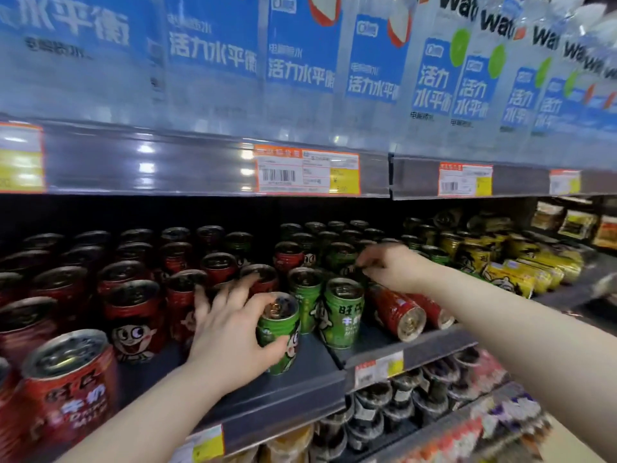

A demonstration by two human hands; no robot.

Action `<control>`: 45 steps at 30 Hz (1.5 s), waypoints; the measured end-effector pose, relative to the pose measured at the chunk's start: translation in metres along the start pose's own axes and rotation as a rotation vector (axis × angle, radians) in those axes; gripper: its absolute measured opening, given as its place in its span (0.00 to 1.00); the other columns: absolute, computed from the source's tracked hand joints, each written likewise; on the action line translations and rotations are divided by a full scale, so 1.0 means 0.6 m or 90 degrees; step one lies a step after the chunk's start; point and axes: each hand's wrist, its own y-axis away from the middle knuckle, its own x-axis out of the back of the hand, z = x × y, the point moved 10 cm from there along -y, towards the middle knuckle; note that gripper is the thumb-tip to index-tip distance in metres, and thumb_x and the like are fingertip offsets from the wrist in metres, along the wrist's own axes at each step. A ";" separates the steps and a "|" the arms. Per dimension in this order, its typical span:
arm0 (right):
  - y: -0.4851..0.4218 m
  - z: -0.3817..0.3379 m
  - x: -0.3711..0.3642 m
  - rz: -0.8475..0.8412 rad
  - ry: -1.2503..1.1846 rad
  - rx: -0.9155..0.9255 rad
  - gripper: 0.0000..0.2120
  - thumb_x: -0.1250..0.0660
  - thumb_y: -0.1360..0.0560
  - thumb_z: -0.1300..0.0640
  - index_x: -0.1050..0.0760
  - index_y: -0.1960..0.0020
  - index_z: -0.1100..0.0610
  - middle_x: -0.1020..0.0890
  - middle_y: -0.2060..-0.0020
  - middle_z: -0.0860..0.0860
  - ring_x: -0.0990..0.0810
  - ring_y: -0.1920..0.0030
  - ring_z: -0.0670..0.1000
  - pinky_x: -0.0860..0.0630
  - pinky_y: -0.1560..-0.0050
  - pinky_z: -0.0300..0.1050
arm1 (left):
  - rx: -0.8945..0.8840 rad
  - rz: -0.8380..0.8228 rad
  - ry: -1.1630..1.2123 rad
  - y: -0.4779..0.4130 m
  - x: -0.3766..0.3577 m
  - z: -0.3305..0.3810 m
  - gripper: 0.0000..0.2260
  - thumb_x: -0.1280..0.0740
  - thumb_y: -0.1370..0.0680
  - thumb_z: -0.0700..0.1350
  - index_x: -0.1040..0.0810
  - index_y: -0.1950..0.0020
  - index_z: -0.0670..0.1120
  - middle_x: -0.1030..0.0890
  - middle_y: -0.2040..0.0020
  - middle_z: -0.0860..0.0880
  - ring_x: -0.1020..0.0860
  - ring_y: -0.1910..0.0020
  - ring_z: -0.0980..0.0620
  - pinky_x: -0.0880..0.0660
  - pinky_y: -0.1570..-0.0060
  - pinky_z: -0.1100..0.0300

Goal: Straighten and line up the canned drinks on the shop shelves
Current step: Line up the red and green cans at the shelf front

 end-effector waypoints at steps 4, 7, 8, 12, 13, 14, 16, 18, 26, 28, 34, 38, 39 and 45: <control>0.047 0.076 -0.041 -0.157 0.147 -0.079 0.30 0.33 0.28 0.44 0.34 0.29 0.53 0.27 0.34 0.52 0.27 0.36 0.53 0.30 0.38 0.42 | 0.042 -0.004 -0.024 -0.010 -0.003 0.016 0.38 0.54 0.42 0.74 0.34 0.37 0.61 0.43 0.26 0.54 0.52 0.25 0.48 0.66 0.32 0.36; 0.078 0.106 -0.073 -0.210 0.203 -0.096 0.48 0.32 0.34 0.33 0.49 0.24 0.51 0.34 0.30 0.54 0.31 0.33 0.56 0.32 0.34 0.49 | 0.079 -0.019 -0.046 -0.020 -0.008 0.027 0.30 0.43 0.33 0.72 0.33 0.35 0.60 0.41 0.26 0.53 0.53 0.25 0.48 0.64 0.33 0.33; 0.083 0.108 -0.081 -0.204 0.251 -0.082 0.51 0.33 0.36 0.31 0.53 0.23 0.51 0.38 0.28 0.55 0.32 0.32 0.58 0.33 0.33 0.50 | 0.096 -0.024 -0.059 -0.023 -0.009 0.028 0.29 0.42 0.31 0.71 0.34 0.34 0.59 0.41 0.26 0.53 0.52 0.24 0.47 0.63 0.33 0.32; 0.082 0.097 -0.086 -0.090 0.306 0.005 0.50 0.33 0.35 0.32 0.52 0.24 0.53 0.38 0.28 0.56 0.29 0.35 0.58 0.30 0.39 0.49 | 0.170 -0.039 -0.090 -0.024 -0.011 0.020 0.35 0.45 0.33 0.74 0.37 0.30 0.58 0.42 0.25 0.50 0.51 0.24 0.45 0.62 0.32 0.32; 0.079 0.096 -0.082 -0.074 0.274 0.021 0.48 0.33 0.34 0.34 0.50 0.25 0.53 0.37 0.28 0.55 0.28 0.36 0.58 0.29 0.41 0.48 | 0.183 -0.035 -0.104 -0.022 -0.008 0.020 0.36 0.46 0.33 0.75 0.37 0.30 0.58 0.42 0.25 0.50 0.51 0.25 0.44 0.62 0.32 0.32; 0.076 0.098 -0.077 -0.070 0.228 0.029 0.45 0.32 0.34 0.36 0.48 0.26 0.53 0.34 0.30 0.54 0.27 0.37 0.57 0.28 0.43 0.46 | 0.190 -0.025 -0.121 -0.020 -0.005 0.023 0.37 0.47 0.34 0.75 0.37 0.30 0.58 0.42 0.25 0.50 0.51 0.25 0.44 0.62 0.32 0.33; 0.064 0.109 -0.057 -0.078 0.095 0.025 0.38 0.31 0.34 0.41 0.43 0.31 0.53 0.25 0.41 0.52 0.24 0.47 0.55 0.28 0.52 0.43 | 0.190 0.005 -0.142 -0.021 0.004 0.044 0.36 0.47 0.33 0.75 0.36 0.31 0.57 0.42 0.25 0.50 0.52 0.25 0.45 0.63 0.32 0.33; 0.048 0.115 -0.038 -0.090 -0.020 0.031 0.32 0.29 0.33 0.44 0.38 0.36 0.55 0.24 0.48 0.50 0.25 0.52 0.51 0.29 0.54 0.42 | 0.147 0.033 -0.146 -0.031 0.008 0.086 0.34 0.45 0.33 0.74 0.37 0.31 0.57 0.42 0.26 0.52 0.51 0.25 0.46 0.63 0.32 0.34; 0.016 0.113 -0.029 -0.166 -0.152 0.174 0.33 0.29 0.32 0.41 0.34 0.30 0.50 0.27 0.35 0.48 0.27 0.39 0.46 0.31 0.37 0.38 | -0.051 -0.078 -0.118 -0.086 -0.076 0.278 0.42 0.33 0.31 0.65 0.47 0.25 0.51 0.41 0.26 0.51 0.45 0.26 0.52 0.64 0.29 0.44; 0.020 0.147 -0.005 -0.155 -0.059 0.194 0.38 0.29 0.33 0.38 0.37 0.29 0.50 0.30 0.32 0.49 0.29 0.35 0.48 0.32 0.35 0.41 | -0.047 -0.093 -0.143 -0.098 -0.097 0.297 0.45 0.34 0.33 0.68 0.48 0.24 0.49 0.39 0.26 0.49 0.43 0.27 0.49 0.65 0.29 0.43; 0.066 0.225 -0.061 -0.161 0.387 0.228 0.54 0.36 0.38 0.26 0.57 0.24 0.49 0.40 0.27 0.56 0.29 0.34 0.59 0.29 0.38 0.51 | 0.048 -0.067 -0.239 -0.121 -0.125 0.303 0.47 0.42 0.34 0.75 0.46 0.25 0.46 0.33 0.29 0.46 0.38 0.29 0.44 0.65 0.29 0.41; 0.071 0.213 -0.058 -0.015 0.356 0.279 0.49 0.34 0.34 0.32 0.53 0.25 0.52 0.36 0.30 0.55 0.24 0.40 0.58 0.27 0.46 0.48 | 0.082 -0.055 -0.248 -0.126 -0.124 0.302 0.43 0.43 0.31 0.72 0.43 0.26 0.47 0.30 0.32 0.45 0.36 0.30 0.43 0.65 0.29 0.41; 0.068 0.216 -0.053 -0.005 0.311 0.263 0.46 0.34 0.34 0.34 0.51 0.26 0.52 0.33 0.32 0.54 0.24 0.42 0.57 0.27 0.47 0.48 | 0.082 -0.051 -0.240 -0.125 -0.123 0.302 0.42 0.42 0.31 0.72 0.43 0.26 0.47 0.30 0.32 0.46 0.36 0.30 0.44 0.65 0.29 0.41; 0.040 0.237 0.022 0.016 -0.111 0.127 0.27 0.34 0.35 0.43 0.34 0.39 0.50 0.24 0.44 0.49 0.24 0.48 0.51 0.25 0.48 0.46 | 0.041 0.035 -0.039 -0.103 -0.086 0.314 0.40 0.36 0.29 0.65 0.46 0.24 0.49 0.35 0.30 0.49 0.40 0.29 0.50 0.63 0.28 0.53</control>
